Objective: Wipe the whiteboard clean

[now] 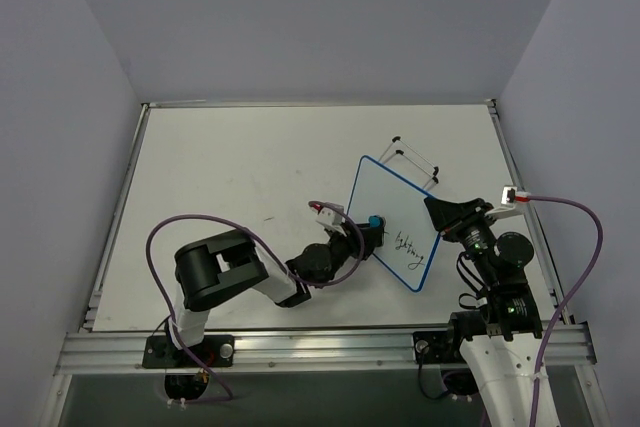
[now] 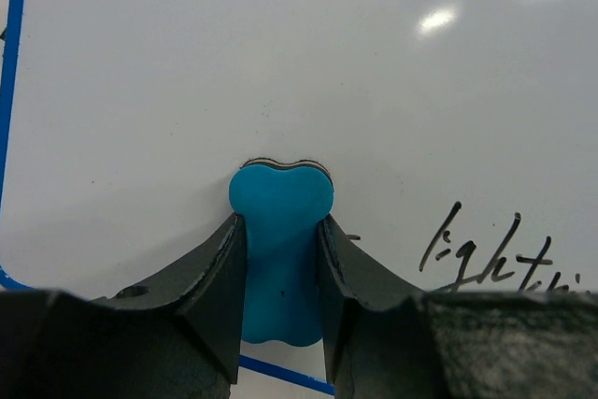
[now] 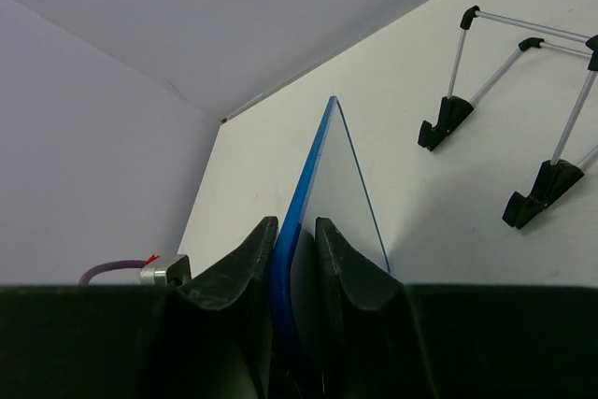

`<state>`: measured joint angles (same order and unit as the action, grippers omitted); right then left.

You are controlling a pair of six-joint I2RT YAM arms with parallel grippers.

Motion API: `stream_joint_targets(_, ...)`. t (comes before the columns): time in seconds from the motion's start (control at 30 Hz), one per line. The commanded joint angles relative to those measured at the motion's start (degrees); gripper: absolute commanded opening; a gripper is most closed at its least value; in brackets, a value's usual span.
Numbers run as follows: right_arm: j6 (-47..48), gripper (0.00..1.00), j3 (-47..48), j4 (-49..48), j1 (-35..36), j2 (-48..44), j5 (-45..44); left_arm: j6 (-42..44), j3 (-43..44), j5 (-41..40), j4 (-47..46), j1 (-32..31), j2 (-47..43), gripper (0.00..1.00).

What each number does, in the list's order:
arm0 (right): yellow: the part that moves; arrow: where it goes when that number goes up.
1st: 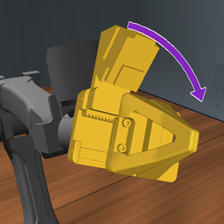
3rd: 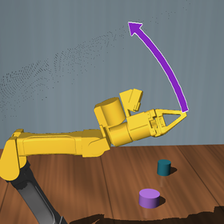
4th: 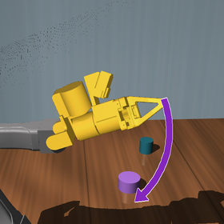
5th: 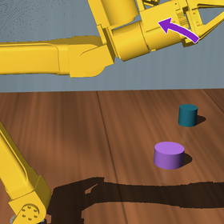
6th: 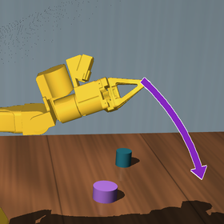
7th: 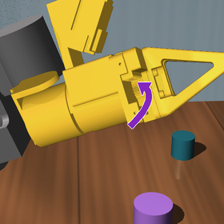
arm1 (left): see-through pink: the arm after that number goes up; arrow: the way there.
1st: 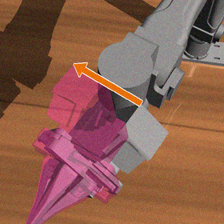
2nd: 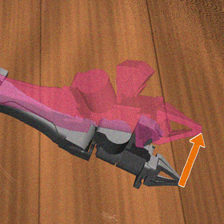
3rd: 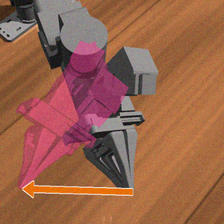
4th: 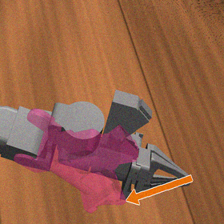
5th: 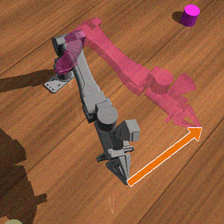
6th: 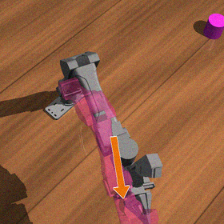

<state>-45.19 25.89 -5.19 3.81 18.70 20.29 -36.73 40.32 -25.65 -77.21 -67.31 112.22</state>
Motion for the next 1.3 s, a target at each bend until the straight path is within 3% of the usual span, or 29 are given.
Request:
stream_joint_targets(0.0,-6.14,0.0,-0.05,-6.32,1.81,-0.06,4.84,1.22,2.22,4.38,-11.3,-4.4,0.37,0.02)
stream_joint_targets(0.67,-8.94,0.0,-3.04,-8.95,1.99,-1.82,5.19,4.29,9.69,7.28,-3.66,-7.75,-6.05,0.02)
stream_joint_targets(1.0,-8.25,0.0,-1.72,-8.08,1.99,-2.7,5.02,5.79,7.94,6.14,0.39,-7.75,-6.67,0.02)
stream_joint_targets(1.27,-8.42,0.0,-0.93,-7.99,1.99,-3.32,5.46,5.27,3.64,4.73,1.27,-3.98,-5.61,0.02)
